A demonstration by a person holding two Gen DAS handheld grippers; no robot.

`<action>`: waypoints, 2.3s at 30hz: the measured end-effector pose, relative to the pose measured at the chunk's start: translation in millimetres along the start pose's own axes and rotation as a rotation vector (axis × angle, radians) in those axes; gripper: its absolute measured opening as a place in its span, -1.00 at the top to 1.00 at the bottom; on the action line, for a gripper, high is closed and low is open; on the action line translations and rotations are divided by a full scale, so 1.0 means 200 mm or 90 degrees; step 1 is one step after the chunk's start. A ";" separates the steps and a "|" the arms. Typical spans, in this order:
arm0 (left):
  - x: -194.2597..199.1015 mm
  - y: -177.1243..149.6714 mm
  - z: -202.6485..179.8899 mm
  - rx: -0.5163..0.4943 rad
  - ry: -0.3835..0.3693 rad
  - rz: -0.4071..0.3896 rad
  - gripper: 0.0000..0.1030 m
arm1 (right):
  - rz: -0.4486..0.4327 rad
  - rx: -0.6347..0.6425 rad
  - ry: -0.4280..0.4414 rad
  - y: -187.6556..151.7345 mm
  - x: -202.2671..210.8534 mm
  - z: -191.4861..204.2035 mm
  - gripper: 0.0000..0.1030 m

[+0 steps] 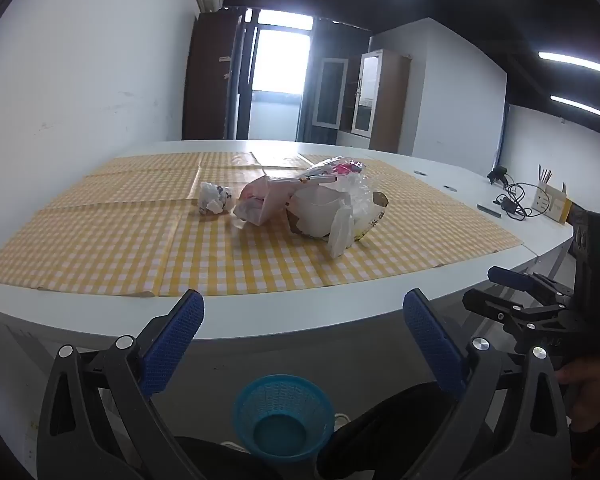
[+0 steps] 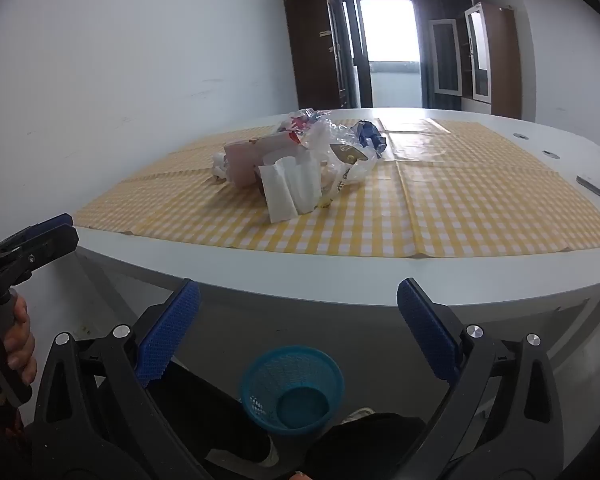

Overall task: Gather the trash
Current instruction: 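Move both tools toward the pile of trash on the gingham cloth, then grasp the pink wrapper with the left tool while the right tool grasps the brown foil packet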

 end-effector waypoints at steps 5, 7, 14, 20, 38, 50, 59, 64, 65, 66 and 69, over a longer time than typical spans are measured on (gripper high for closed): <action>0.00 0.01 0.01 0.007 -0.005 -0.001 -0.89 | -0.001 -0.006 0.001 0.00 0.00 0.00 -0.83; 0.00 0.01 0.02 0.010 -0.006 0.000 -0.89 | 0.000 -0.009 0.003 0.00 0.00 0.00 -0.83; 0.02 0.00 0.04 0.029 -0.012 0.006 -0.89 | 0.000 -0.016 0.004 0.00 0.00 -0.01 -0.83; 0.05 0.03 0.07 0.029 -0.008 -0.001 -0.89 | 0.006 -0.003 -0.002 0.00 -0.01 -0.01 -0.83; -0.32 0.51 -0.09 -0.065 -0.017 -0.011 -0.89 | 0.033 -0.045 -0.015 0.33 -0.33 -0.29 -0.83; -0.79 0.69 -0.27 -0.112 -0.047 0.074 -0.89 | 0.088 -0.105 0.052 0.45 -0.64 -0.42 -0.56; -1.12 0.68 -0.41 -0.161 -0.061 0.152 -0.88 | 0.132 -0.110 0.066 0.49 -0.80 -0.48 0.14; -1.22 0.69 -0.43 -0.167 -0.057 0.178 0.00 | 0.150 -0.123 0.077 0.48 -0.86 -0.49 0.80; -1.22 0.70 -0.42 -0.160 -0.051 0.175 0.10 | 0.149 -0.119 0.069 0.48 -0.87 -0.49 0.88; -1.21 0.72 -0.41 -0.152 -0.041 0.168 0.19 | 0.144 -0.111 0.060 0.49 -0.87 -0.49 0.93; -1.16 0.79 -0.35 -0.126 -0.033 0.134 0.42 | 0.122 -0.101 0.049 0.52 -0.84 -0.49 0.95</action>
Point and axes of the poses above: each gripper's, at about its wrist camera, not at the fingertips, and x roughly against the way its jaws point, z to its left, y to its top, the point moved 4 cm from there along -x, roughly the way its jaws point, and after that the axes turned 7 degrees about y, right-handed, at the moved point
